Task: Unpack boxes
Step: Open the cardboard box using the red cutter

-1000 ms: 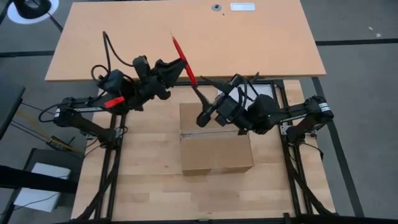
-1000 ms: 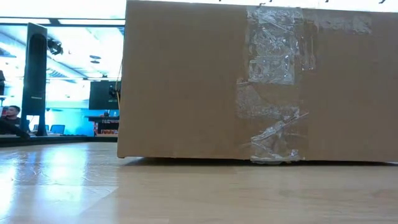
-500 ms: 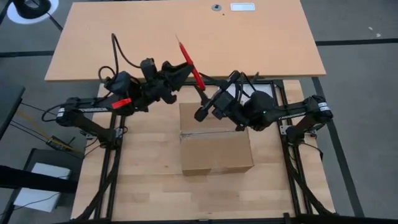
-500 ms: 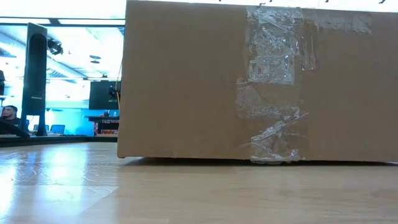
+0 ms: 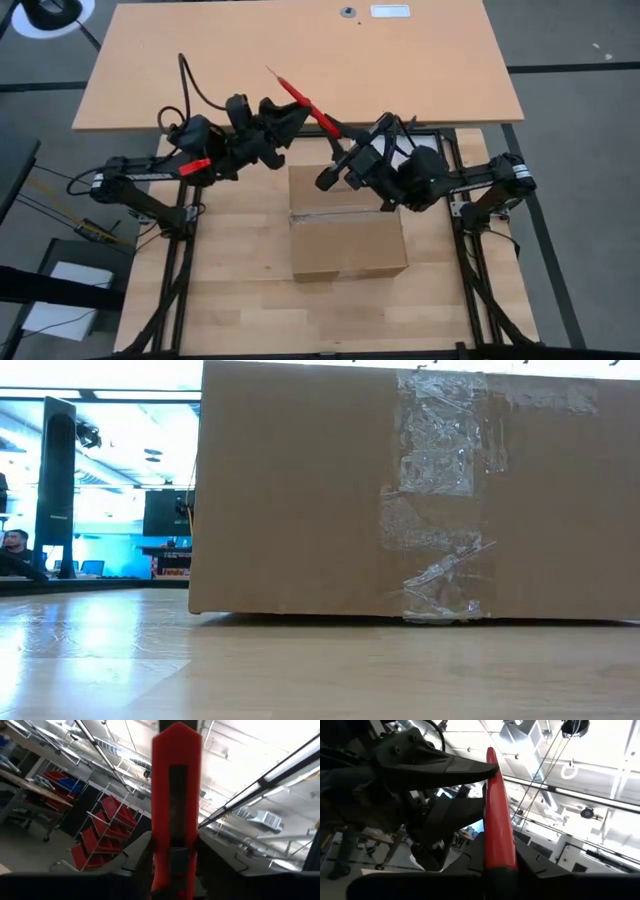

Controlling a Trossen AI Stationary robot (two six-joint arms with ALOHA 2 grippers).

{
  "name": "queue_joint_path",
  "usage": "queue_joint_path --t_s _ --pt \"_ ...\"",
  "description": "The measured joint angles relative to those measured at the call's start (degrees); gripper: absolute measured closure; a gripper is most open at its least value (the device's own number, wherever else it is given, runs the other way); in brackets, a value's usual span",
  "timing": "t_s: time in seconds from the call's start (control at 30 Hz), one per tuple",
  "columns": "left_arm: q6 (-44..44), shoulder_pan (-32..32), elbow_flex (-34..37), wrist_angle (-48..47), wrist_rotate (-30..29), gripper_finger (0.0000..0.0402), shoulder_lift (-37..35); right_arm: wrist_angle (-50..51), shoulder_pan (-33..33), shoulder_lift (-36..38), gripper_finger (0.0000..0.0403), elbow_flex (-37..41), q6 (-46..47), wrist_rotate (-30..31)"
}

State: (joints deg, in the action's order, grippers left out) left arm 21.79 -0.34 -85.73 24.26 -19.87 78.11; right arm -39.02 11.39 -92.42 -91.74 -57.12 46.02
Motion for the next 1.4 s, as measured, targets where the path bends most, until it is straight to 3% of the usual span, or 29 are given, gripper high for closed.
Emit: queue_joint_path --t_s 0.2,0.3,0.4,0.53,0.63,0.77,0.9,1.0,1.17,1.4 --pt "-10.33 0.00 -0.03 -4.83 0.12 0.0245 -1.67 -0.23 1.75 0.74 0.0355 -2.92 1.12 3.31" --pt "-16.46 0.00 -0.02 -12.39 0.11 0.0244 -3.69 2.52 2.57 1.59 0.0355 -5.78 3.40 6.43" --pt "-19.90 0.00 0.11 -20.57 0.14 0.0244 -5.80 11.38 3.18 2.34 0.0355 -7.81 9.89 6.85" --pt "-22.38 -0.01 0.04 -29.05 0.21 0.0244 -9.17 29.15 3.22 4.89 0.0355 -11.50 25.48 5.63" --pt "-23.07 -0.89 0.00 -34.10 0.12 0.0243 -11.45 44.65 2.26 7.45 0.0355 -13.84 42.13 -0.43" --pt "-24.47 -2.64 -0.01 -39.86 0.22 0.0243 -13.89 60.47 -1.99 9.61 0.0355 -14.47 63.81 -16.82" --pt "-26.65 -5.08 -0.02 -46.73 0.05 0.0243 -15.49 69.54 -6.20 11.08 0.0355 -14.64 75.80 -31.02" --pt "-27.57 -7.21 0.00 -51.15 -0.06 0.0243 -15.90 75.88 -7.56 10.90 0.0355 -14.62 78.85 -37.13" --pt "-27.50 -11.21 0.00 -58.56 -4.23 0.0243 -16.93 85.96 -8.60 10.90 0.0355 -14.56 80.47 -39.86" --pt "-33.69 -13.55 -0.04 -53.58 -7.46 0.0243 -15.06 84.78 -9.07 8.56 0.0355 -14.56 81.69 -47.20"
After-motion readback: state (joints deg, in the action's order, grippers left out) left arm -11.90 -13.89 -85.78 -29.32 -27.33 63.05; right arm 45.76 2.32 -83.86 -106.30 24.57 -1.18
